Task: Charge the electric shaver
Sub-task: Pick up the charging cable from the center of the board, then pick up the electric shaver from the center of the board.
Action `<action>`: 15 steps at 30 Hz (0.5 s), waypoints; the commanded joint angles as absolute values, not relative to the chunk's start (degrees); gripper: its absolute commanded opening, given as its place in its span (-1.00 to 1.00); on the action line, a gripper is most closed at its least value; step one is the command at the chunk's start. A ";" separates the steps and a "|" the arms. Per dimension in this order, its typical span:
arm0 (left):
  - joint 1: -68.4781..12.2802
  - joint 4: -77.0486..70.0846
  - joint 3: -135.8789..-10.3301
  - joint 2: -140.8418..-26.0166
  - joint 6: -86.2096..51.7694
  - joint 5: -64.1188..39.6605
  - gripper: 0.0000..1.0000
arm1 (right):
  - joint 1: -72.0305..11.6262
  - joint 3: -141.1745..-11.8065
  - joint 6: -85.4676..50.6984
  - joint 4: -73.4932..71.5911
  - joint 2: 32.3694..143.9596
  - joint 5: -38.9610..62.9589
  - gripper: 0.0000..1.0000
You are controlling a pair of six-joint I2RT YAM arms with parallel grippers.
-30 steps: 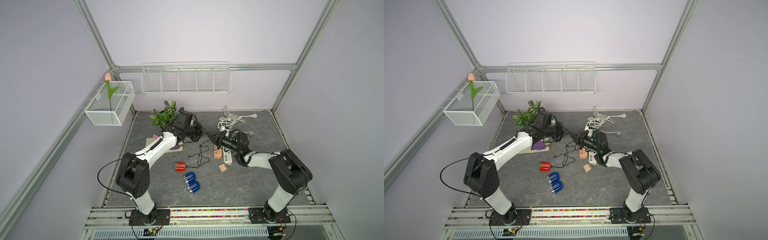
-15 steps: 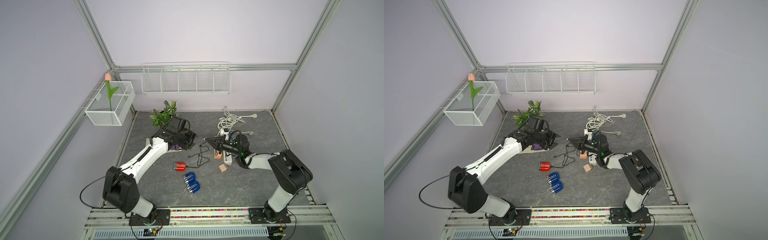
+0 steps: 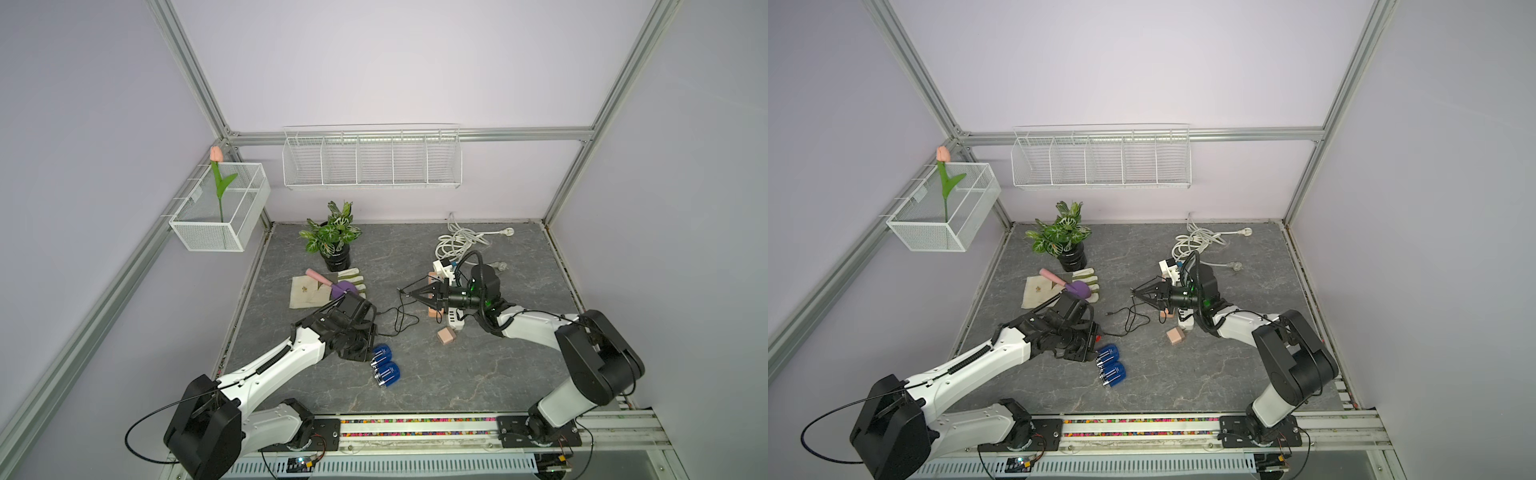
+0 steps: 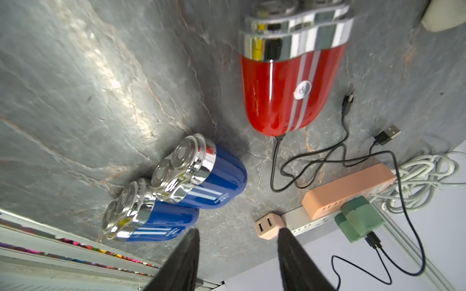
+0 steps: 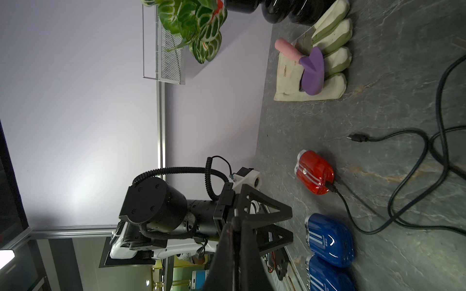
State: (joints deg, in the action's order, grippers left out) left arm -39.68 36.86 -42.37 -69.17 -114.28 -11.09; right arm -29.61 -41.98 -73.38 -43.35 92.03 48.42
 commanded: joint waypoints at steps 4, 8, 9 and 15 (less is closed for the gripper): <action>-42.51 29.44 -40.72 -73.78 -141.21 -11.18 0.14 | -29.06 -43.37 -70.76 -40.97 90.53 51.15 -0.86; -42.93 29.86 -41.65 -75.08 -142.29 -10.81 0.15 | -28.46 -43.24 -71.19 -41.13 90.53 51.24 -0.87; -43.11 30.21 -41.75 -75.14 -142.36 -10.94 0.15 | -28.31 -43.09 -71.28 -41.08 90.53 51.26 -0.86; -44.03 33.01 -41.77 -75.32 -143.72 -11.18 0.16 | -27.25 -42.54 -71.74 -40.78 90.64 51.41 -0.86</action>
